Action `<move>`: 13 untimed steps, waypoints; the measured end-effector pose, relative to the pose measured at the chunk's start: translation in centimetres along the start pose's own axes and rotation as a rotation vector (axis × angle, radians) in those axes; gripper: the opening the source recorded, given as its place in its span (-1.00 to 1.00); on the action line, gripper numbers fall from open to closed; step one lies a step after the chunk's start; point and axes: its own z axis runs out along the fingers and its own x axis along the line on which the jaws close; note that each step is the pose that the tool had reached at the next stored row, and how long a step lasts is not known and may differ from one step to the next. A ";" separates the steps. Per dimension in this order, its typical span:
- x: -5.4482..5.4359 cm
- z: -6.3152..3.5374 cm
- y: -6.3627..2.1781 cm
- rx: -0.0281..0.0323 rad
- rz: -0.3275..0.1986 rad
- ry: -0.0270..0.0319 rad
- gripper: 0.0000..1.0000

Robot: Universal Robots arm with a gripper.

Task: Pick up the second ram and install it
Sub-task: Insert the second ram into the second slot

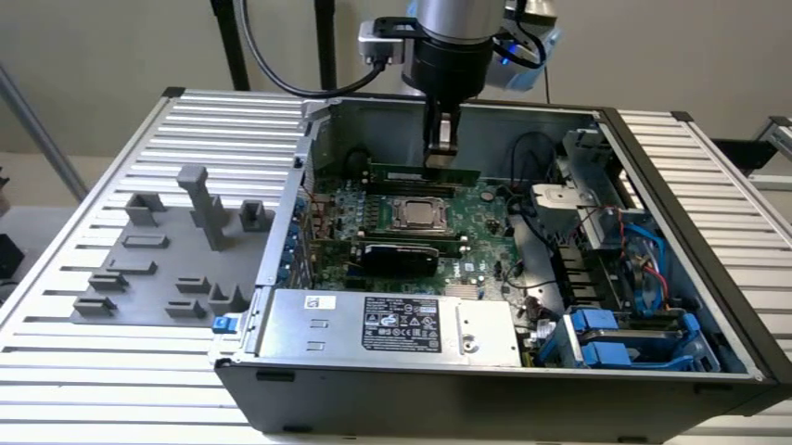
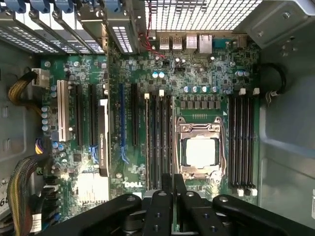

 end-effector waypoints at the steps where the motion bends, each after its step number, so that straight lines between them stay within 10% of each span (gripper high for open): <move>1: 0.0 0.00 0.00 0.0000 0.000 0.0000 -1.00; 13: 0.0 0.01 0.00 0.0000 0.000 -0.0001 -1.00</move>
